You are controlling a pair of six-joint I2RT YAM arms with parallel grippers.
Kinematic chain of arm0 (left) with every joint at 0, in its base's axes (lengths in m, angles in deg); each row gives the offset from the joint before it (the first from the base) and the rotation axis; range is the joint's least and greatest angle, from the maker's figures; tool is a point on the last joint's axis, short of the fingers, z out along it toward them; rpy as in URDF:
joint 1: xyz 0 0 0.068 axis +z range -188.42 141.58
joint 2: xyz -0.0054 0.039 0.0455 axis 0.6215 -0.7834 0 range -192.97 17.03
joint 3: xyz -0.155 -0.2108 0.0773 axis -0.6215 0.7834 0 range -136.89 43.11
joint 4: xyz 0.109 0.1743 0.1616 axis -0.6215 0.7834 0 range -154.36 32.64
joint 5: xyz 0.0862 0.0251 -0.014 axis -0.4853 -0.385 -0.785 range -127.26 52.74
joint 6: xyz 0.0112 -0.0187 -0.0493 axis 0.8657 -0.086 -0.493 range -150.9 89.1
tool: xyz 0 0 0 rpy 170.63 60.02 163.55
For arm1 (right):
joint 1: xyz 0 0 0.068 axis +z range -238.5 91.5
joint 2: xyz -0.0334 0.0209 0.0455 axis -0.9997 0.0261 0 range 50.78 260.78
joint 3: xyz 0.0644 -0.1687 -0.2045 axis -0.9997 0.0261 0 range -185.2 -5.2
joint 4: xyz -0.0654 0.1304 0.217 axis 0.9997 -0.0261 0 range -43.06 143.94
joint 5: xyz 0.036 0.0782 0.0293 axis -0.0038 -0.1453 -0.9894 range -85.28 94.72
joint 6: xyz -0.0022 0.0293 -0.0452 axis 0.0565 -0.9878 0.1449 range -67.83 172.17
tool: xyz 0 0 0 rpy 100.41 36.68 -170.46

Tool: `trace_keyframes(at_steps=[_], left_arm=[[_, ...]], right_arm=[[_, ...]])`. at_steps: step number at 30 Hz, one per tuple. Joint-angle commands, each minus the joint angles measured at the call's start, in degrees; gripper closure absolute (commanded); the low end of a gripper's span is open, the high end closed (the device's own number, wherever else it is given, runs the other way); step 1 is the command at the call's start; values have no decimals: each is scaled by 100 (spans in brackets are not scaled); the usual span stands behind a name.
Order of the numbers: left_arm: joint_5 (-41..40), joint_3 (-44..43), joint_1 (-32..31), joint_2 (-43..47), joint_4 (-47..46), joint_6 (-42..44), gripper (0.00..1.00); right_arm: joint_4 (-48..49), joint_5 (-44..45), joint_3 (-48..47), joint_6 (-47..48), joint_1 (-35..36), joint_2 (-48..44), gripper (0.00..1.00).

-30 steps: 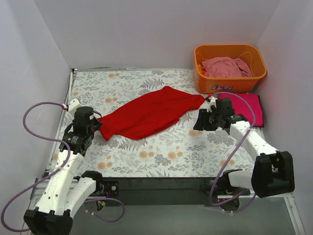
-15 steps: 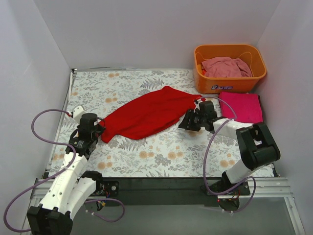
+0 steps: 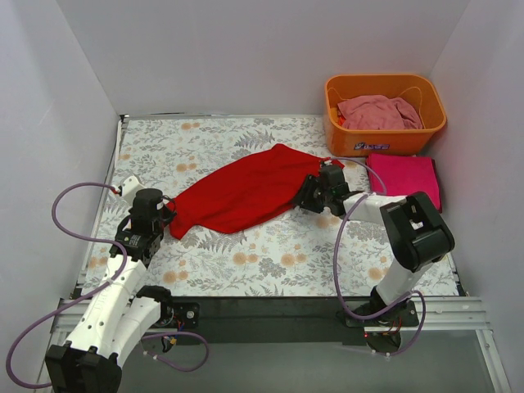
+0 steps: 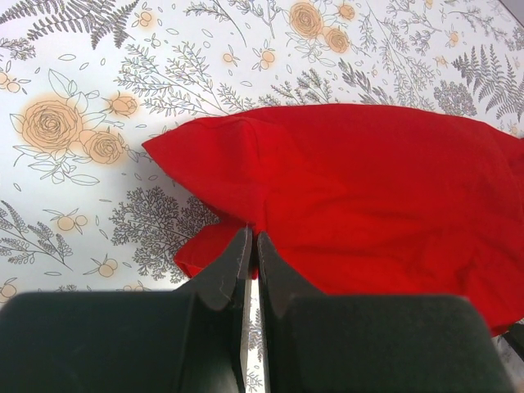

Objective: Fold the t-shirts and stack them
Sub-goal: Flatten the tshirt out

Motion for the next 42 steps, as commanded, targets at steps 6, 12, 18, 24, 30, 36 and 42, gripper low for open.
trace_keyframes(at_steps=[6, 12, 18, 24, 30, 36, 42], left_arm=[[-16, -33, 30, 22, -106, 20, 100], [-16, -34, 30, 4, -106, 29, 100], [-25, -42, 30, -5, -106, 29, 100], [-25, -42, 30, -22, -98, 29, 100], [-16, -42, 30, -13, -89, 29, 100], [-7, -33, 30, -5, -97, 29, 100], [-7, -42, 30, -31, -98, 46, 100]], right_arm=[[28, 602, -144, -318, 146, 353, 51], [36, 540, -39, -388, 182, 424, 55], [10, 593, 199, -397, 190, 204, 59], [1, 593, 243, -397, 199, 195, 65], [10, 575, 287, -406, 225, 178, 69], [1, 593, 401, -458, 252, 55, 72], [10, 619, 209, -441, 243, 265, 67]])
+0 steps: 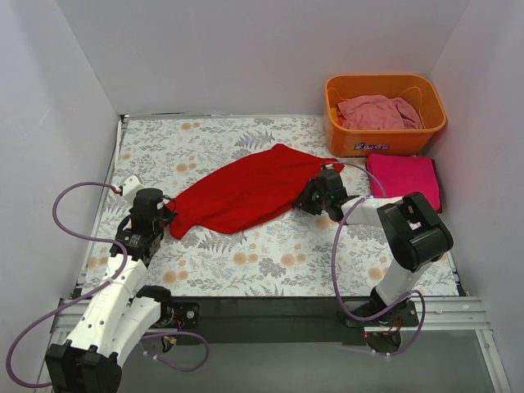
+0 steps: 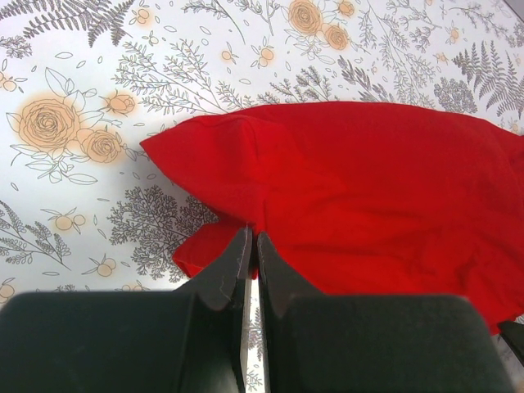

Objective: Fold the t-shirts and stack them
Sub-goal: Flatten the tshirt out

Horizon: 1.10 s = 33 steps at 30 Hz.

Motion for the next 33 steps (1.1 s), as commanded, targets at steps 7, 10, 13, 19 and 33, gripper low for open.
trace_keyframes(at_steps=[7, 10, 13, 19, 33], left_arm=[[-35, -42, 30, -66, -89, 42, 100], [-35, -42, 30, -75, -89, 42, 100], [-35, -42, 30, -93, -98, 42, 100], [-35, -156, 30, -276, -54, -81, 100], [105, -4987, 1085, -3475, 638, -46, 100]], right_arm=[[-423, 261, -193, 11, 42, 415, 65], [-423, 261, -246, -24, 42, 503, 65], [-431, 261, -228, -24, 42, 521, 68], [-475, 612, -52, 248, -63, 74, 89], [-2496, 973, -2757, 2120, -1319, -1764, 99]])
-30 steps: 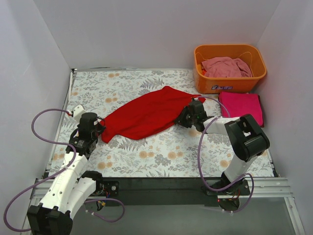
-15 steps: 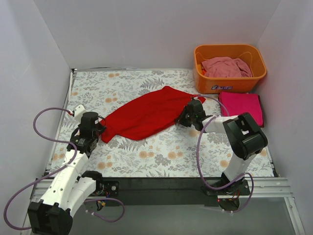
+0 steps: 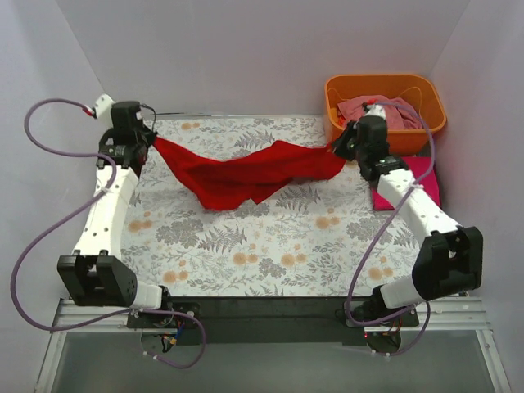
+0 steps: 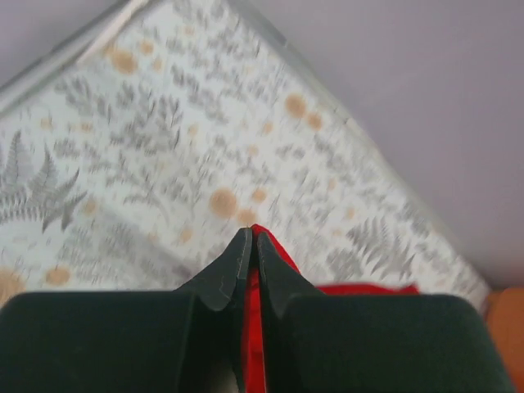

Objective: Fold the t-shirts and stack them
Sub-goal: Flatten the tshirt out

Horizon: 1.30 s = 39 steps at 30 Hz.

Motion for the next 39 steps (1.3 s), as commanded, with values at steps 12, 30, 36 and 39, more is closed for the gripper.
trace_keyframes(at_steps=[12, 30, 36, 39], left_arm=[[-432, -4054, 665, 996, 501, 966, 100], [-477, -3539, -161, 1879, -195, 2066, 100], [-12, -1477, -161, 1371, -748, 1978, 100], [243, -632, -161, 757, -1152, 1829, 100]], right_arm=[[-1513, 1, -2638, 2156, -640, -2345, 99], [-1689, -42, -2271, 3019, -640, -3719, 99], [-961, -306, -1049, 2904, -640, -3270, 99], [-365, -394, -328, 2904, -649, -2745, 99]])
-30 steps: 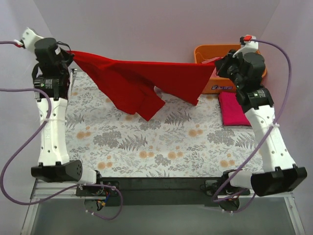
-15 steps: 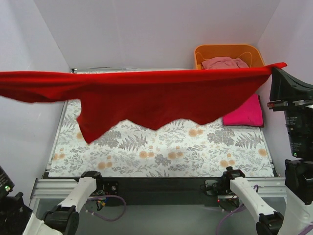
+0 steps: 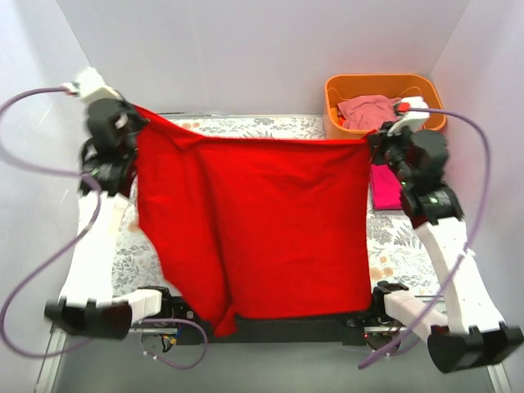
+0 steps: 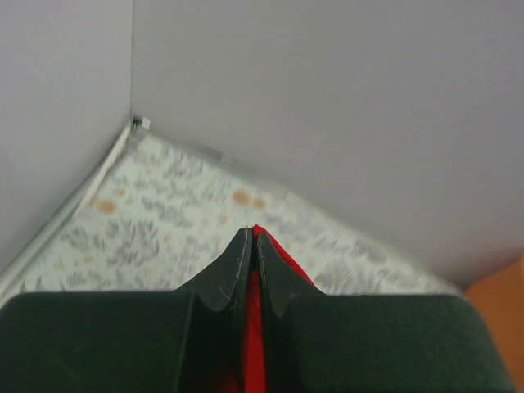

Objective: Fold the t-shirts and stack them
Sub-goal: Flatten the tshirt out

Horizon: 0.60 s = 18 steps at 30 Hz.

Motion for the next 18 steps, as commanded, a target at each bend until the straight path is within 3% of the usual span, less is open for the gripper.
trace_keyframes(at_steps=[1, 8, 12, 18], left_arm=[[281, 845, 5, -616, -434, -117, 100], [501, 1101, 40, -2585, -760, -381, 100], [650, 899, 128, -3411, -786, -548, 100], [949, 276, 234, -4238, -742, -662, 100]], right_arm=[[1030, 8, 771, 104, -35, 417, 99], [2551, -45, 1540, 8, -78, 2104, 99], [2930, -317, 1312, -10, -105, 3202, 99], [3001, -633, 653, 104, -149, 4135, 99]])
